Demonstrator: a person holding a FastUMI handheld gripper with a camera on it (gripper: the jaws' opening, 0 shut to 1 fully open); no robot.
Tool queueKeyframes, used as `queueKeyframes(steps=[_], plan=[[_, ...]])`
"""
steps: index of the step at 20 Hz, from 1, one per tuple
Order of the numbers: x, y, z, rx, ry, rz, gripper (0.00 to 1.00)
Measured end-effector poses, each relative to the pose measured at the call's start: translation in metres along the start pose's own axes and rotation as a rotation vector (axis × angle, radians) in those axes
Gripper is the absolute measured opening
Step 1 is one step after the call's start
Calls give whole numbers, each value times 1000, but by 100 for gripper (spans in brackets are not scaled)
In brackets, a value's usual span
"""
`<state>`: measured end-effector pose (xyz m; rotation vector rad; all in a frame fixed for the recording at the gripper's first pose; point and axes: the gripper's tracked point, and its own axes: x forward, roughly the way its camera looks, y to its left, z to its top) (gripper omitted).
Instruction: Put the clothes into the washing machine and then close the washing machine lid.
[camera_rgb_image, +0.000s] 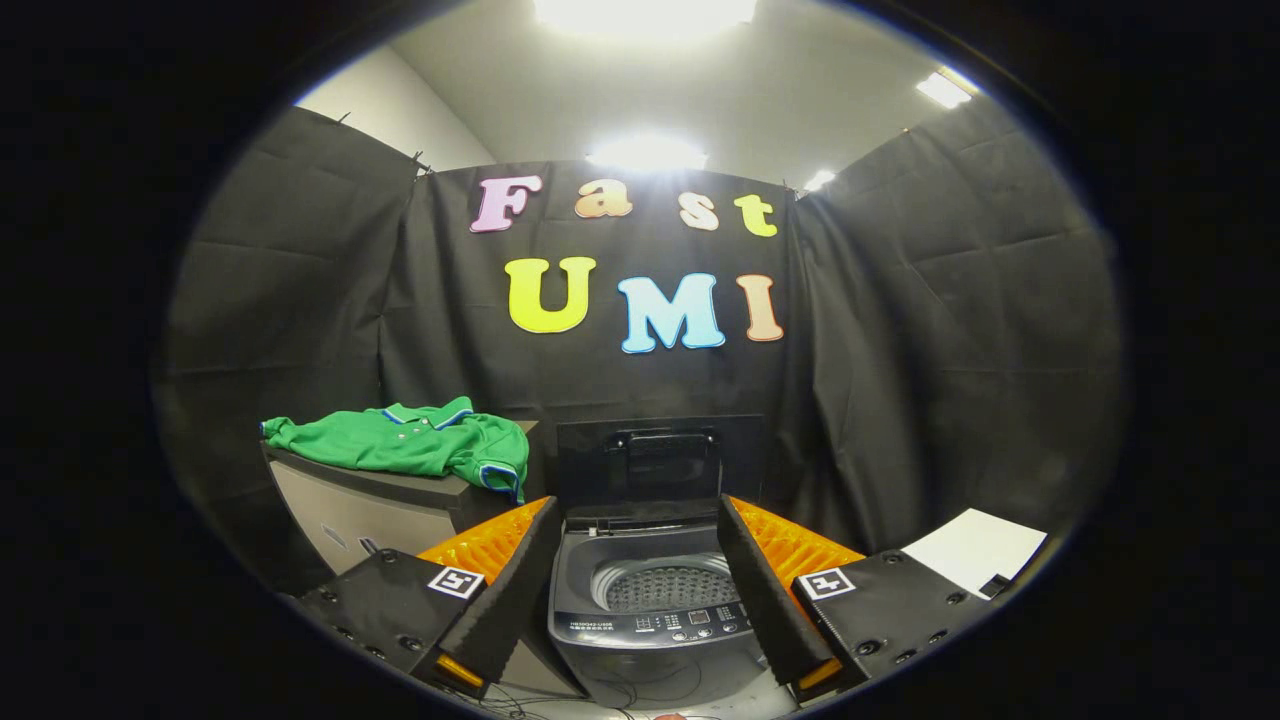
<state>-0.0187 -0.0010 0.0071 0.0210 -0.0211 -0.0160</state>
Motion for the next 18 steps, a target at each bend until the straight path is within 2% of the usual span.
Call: queueKeyframes(steps=[8,18], plan=[[6,17,20,-17,2,10,98],[36,80,56,21,36,133,98]])
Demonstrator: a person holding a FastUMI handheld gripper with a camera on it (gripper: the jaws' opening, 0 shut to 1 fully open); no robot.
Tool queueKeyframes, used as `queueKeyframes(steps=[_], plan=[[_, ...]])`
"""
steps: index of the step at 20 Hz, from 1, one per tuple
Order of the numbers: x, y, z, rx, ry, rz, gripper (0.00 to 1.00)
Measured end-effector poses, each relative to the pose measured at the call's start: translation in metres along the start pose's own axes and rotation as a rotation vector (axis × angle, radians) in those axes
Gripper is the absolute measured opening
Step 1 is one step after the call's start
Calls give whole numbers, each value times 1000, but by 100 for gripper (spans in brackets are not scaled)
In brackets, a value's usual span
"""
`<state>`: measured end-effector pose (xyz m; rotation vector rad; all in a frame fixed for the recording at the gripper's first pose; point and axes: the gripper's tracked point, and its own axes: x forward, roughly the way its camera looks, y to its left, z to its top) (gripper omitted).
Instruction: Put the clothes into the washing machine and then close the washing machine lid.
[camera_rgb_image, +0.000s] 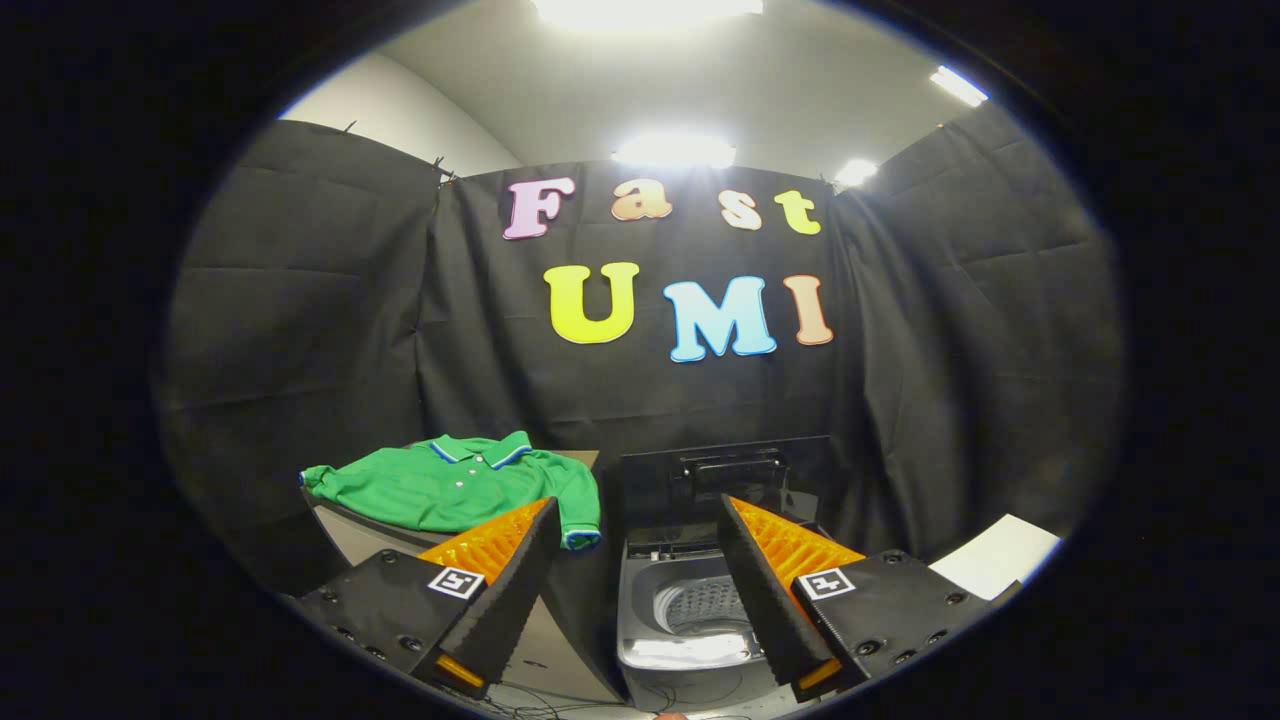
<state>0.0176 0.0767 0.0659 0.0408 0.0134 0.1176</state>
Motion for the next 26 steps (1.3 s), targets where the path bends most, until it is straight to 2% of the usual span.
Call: queueKeyframes(steps=[8,13,26], plan=[[48,61,14,2,55,124,98],[87,95,18,1,100,173,98],[173,189,-10,-5,333,343,96]])
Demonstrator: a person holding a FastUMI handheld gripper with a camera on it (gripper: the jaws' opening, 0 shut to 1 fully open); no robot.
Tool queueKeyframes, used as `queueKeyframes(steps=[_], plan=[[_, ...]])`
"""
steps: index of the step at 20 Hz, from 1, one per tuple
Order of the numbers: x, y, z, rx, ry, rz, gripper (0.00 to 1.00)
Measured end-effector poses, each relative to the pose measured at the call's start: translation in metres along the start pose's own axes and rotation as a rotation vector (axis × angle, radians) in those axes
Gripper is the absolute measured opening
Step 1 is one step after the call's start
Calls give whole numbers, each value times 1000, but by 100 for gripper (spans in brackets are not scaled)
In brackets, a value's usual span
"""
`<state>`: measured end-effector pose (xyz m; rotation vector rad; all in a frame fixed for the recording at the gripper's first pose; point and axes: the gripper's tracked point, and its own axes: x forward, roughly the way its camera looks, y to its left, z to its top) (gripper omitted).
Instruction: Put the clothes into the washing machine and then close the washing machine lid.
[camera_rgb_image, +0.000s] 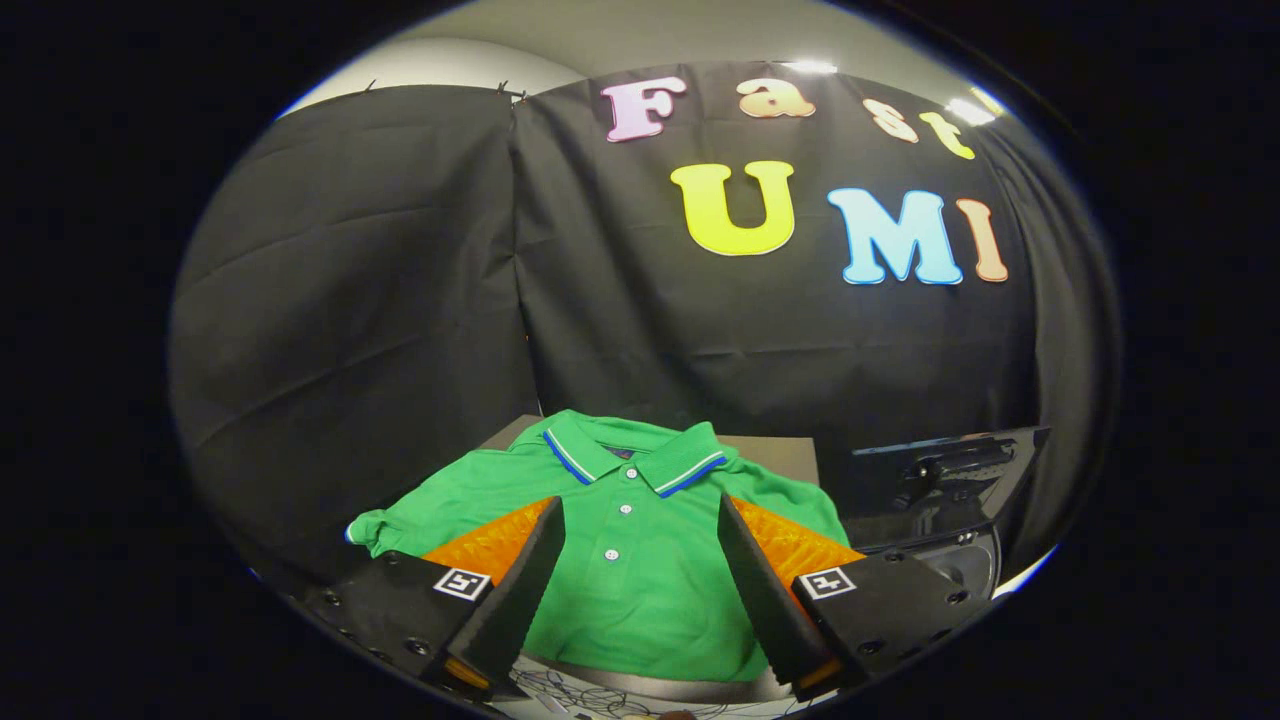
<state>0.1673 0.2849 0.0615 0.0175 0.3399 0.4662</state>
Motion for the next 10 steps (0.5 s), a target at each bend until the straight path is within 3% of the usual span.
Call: queueKeyframes(steps=[10], plan=[[49,14,-29,-45,202,23,96]])
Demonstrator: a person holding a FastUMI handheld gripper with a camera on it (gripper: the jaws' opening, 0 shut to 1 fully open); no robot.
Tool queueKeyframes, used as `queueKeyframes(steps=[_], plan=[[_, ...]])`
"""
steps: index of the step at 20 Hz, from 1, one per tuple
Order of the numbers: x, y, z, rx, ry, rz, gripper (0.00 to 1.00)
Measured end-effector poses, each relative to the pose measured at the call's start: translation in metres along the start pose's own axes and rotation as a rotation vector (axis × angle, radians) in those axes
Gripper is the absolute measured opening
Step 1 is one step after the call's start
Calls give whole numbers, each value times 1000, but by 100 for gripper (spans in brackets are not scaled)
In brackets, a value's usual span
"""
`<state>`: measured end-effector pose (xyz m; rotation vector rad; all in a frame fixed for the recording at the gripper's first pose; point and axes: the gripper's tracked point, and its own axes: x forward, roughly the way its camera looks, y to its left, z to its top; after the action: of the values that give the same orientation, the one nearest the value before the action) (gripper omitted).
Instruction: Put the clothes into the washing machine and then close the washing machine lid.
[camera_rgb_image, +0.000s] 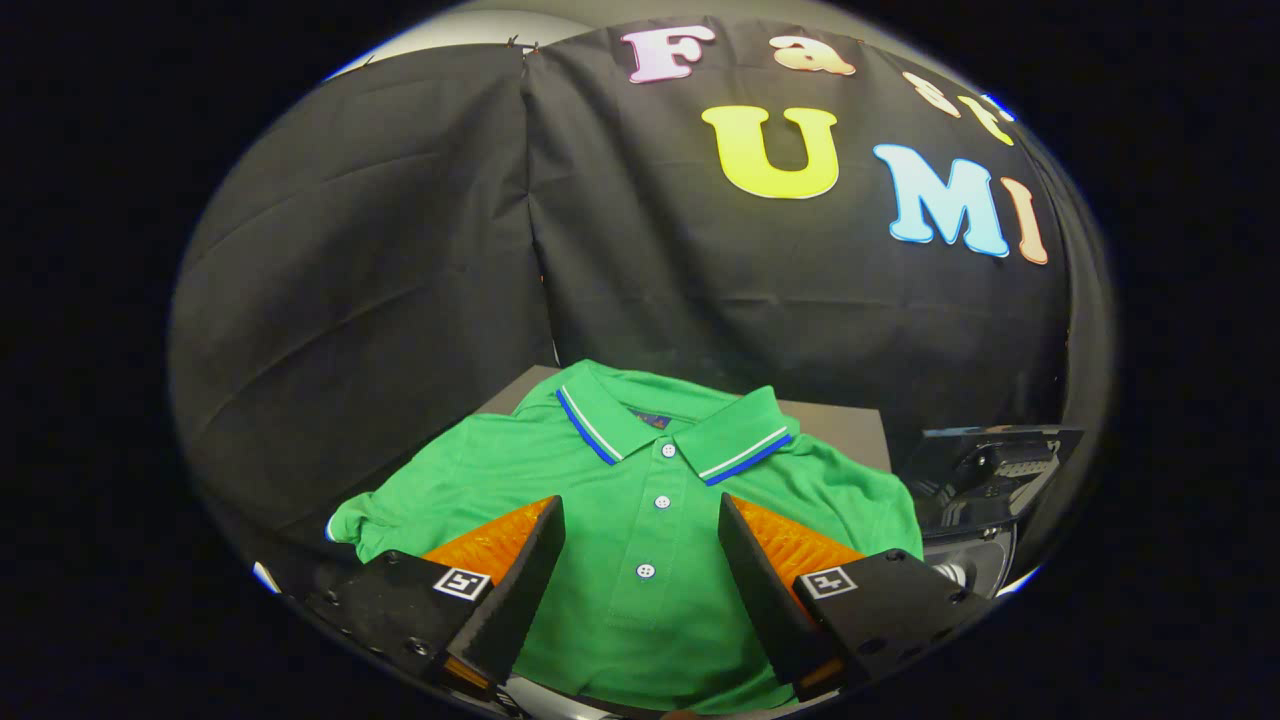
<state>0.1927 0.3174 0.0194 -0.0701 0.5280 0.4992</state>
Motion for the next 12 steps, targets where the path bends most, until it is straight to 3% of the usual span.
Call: queueKeyframes(steps=[4,12], plan=[[17,0,-16,-6,56,-7,97],[17,1,-13,-48,34,-16,95]])
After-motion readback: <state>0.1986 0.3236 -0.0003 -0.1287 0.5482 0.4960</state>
